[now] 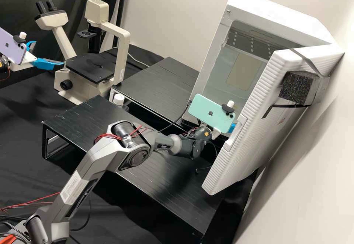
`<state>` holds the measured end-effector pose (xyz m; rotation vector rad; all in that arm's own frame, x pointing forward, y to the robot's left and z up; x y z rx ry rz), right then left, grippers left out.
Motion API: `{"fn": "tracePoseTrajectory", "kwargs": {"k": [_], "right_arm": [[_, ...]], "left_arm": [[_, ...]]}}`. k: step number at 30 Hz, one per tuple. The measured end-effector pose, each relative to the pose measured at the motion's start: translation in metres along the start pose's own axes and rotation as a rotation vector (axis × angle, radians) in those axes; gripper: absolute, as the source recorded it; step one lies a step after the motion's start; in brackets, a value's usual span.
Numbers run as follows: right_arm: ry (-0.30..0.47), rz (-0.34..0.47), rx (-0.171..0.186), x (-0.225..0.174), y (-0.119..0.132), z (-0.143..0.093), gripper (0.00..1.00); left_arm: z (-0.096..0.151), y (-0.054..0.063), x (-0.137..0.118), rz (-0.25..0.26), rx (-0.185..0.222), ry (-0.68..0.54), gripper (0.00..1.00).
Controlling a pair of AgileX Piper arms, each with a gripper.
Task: Take out the petri dish and place it under the microscope.
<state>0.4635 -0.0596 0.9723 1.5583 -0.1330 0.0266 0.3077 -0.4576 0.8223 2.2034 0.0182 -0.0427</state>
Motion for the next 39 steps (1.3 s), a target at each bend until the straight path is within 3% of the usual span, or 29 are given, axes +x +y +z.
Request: {"fn": "tracePoseTrajectory", "kwargs": {"k": [12, 13, 32, 33, 39], "right_arm": [[-0.017, -0.016, -0.014, 0.0041, 0.0035, -0.0016, 1.00], [-0.017, -0.016, -0.012, 0.0043, 0.0037, -0.0018, 0.00], [-0.031, -0.027, -0.041, 0.0085, 0.0047, -0.0006, 0.00], [-0.032, -0.029, -0.044, 0.0087, 0.0050, -0.0008, 1.00], [-0.051, -0.036, -0.042, 0.0089, 0.0052, 0.0003, 1.00]], "left_arm": [[0.0000, 0.0000, 0.0000, 0.000, 0.000, 0.000, 1.00], [0.0000, 0.0000, 0.0000, 0.000, 0.000, 0.000, 1.00], [0.0000, 0.0000, 0.0000, 0.000, 0.000, 0.000, 1.00], [0.0000, 0.0000, 0.0000, 0.000, 0.000, 0.000, 1.00], [0.0000, 0.0000, 0.0000, 0.000, 0.000, 0.000, 1.00]]}}
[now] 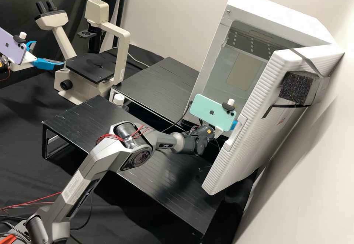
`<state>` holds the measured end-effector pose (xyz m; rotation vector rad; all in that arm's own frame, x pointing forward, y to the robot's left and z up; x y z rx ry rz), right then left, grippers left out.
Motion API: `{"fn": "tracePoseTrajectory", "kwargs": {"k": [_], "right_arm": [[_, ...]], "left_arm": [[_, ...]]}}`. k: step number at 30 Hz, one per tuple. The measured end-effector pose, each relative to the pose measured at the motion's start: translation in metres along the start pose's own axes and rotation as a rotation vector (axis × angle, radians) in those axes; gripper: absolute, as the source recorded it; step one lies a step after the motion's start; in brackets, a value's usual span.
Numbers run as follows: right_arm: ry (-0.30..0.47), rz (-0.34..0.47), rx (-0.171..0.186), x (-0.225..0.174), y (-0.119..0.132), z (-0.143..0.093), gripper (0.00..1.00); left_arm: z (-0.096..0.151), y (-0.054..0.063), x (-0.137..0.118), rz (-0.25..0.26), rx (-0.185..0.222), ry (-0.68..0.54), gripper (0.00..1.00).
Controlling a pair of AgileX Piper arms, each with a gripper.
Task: Take out the petri dish and place it under the microscope.
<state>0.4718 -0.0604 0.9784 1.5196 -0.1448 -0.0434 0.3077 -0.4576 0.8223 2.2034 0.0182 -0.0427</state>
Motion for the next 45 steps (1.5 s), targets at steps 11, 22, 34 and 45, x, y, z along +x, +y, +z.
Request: {"fn": "tracePoseTrajectory", "kwargs": {"k": [11, 22, 34, 45], "right_arm": [[-0.047, -0.024, -0.019, 0.004, 0.005, -0.001, 1.00], [-0.053, -0.025, -0.013, 0.009, 0.004, 0.000, 1.00], [-0.061, -0.020, -0.019, 0.017, 0.004, -0.001, 0.00], [-0.062, -0.016, -0.024, 0.024, 0.004, -0.001, 0.00]], "left_arm": [[0.000, 0.000, 0.000, 0.000, 0.000, 0.000, 1.00], [0.000, 0.000, 0.000, 0.000, 0.000, 0.000, 1.00], [0.000, 0.000, 0.000, 0.000, 0.000, 0.000, 1.00], [0.000, 0.000, 0.000, 0.000, 0.000, 0.000, 1.00]]}}
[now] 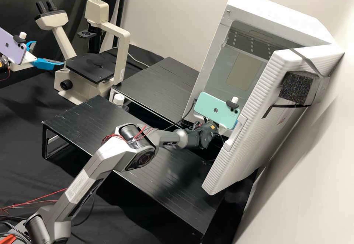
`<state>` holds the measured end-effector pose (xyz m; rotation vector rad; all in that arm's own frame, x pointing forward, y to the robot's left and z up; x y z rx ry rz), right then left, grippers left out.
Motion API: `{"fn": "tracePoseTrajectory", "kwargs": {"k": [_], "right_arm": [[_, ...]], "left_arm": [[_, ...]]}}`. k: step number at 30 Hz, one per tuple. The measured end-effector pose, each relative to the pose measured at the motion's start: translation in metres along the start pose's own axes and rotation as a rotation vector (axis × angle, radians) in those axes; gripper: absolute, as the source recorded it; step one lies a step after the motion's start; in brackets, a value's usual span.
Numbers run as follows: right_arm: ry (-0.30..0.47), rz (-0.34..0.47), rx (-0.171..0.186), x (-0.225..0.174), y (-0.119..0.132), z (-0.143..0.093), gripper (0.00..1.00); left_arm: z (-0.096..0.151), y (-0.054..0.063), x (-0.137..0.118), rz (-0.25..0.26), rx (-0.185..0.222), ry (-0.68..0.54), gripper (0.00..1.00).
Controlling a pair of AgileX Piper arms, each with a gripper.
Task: Take out the petri dish and place it under the microscope.
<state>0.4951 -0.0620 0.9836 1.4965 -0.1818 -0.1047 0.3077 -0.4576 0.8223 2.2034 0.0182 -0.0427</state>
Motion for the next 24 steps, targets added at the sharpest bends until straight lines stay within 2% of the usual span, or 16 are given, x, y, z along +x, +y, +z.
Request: {"fn": "tracePoseTrajectory", "kwargs": {"k": [19, 24], "right_arm": [[0.003, 0.008, 0.006, 0.0064, -0.0008, 0.0028, 0.00], [0.001, 0.011, 0.020, 0.0072, -0.0012, 0.0038, 0.00]], "left_arm": [[0.0000, 0.0000, 0.0000, 0.000, 0.000, 0.000, 1.00], [0.0000, 0.0000, 0.0000, 0.000, 0.000, 0.000, 1.00]]}}
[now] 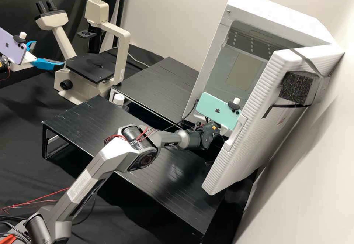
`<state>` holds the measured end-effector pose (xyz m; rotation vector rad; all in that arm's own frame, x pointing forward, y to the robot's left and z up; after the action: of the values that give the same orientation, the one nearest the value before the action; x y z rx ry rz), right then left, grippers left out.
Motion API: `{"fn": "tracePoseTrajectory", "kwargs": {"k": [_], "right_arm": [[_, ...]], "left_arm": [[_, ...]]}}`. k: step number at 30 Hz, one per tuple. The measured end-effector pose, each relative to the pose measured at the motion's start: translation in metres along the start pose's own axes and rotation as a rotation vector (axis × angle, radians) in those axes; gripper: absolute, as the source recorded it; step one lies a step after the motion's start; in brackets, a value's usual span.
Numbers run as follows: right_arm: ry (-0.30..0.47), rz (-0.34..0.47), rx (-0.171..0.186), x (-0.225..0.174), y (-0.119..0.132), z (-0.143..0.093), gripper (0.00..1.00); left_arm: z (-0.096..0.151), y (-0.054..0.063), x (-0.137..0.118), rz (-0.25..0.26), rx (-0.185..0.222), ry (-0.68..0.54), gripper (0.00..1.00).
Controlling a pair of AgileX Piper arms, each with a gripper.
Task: Take out the petri dish and place it under the microscope.
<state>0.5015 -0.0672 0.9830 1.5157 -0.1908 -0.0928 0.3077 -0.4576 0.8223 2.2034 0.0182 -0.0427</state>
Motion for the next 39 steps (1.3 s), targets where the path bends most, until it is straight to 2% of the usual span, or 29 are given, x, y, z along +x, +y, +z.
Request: {"fn": "tracePoseTrajectory", "kwargs": {"k": [5, 8, 11, 16, 20, 22, 27, 37, 39], "right_arm": [[0.002, 0.000, 0.000, 0.000, 0.000, 0.000, 0.00], [0.018, 0.000, 0.010, -0.001, -0.002, 0.000, 0.00], [0.032, -0.003, 0.036, -0.005, -0.005, 0.001, 0.00], [0.051, -0.009, 0.039, -0.022, -0.002, 0.000, 0.00], [0.066, 0.005, 0.078, -0.047, -0.002, 0.002, 0.00], [0.088, 0.026, 0.073, -0.060, 0.001, 0.000, 0.00], [0.116, 0.053, 0.110, -0.100, -0.003, 0.000, 0.00], [0.229, 0.036, 0.152, -0.182, -0.044, -0.003, 0.00], [0.253, 0.028, 0.151, -0.194, -0.050, -0.005, 0.00]], "left_arm": [[0.000, 0.000, 0.000, 0.000, 0.000, 0.000, 1.00], [0.000, 0.000, 0.000, 0.000, 0.000, 0.000, 1.00], [0.000, 0.000, 0.000, 0.000, 0.000, 0.000, 1.00], [0.000, 0.000, 0.000, 0.000, 0.000, 0.000, 1.00], [0.000, 0.000, 0.000, 0.000, 0.000, 0.000, 1.00], [0.000, 0.000, 0.000, 0.000, 0.000, 0.000, 1.00], [0.000, 0.000, 0.000, 0.000, 0.000, 0.000, 1.00], [0.000, 0.000, 0.000, 0.000, 0.000, 0.000, 1.00], [0.000, 0.000, 0.000, 0.000, 0.000, 0.000, 1.00]]}}
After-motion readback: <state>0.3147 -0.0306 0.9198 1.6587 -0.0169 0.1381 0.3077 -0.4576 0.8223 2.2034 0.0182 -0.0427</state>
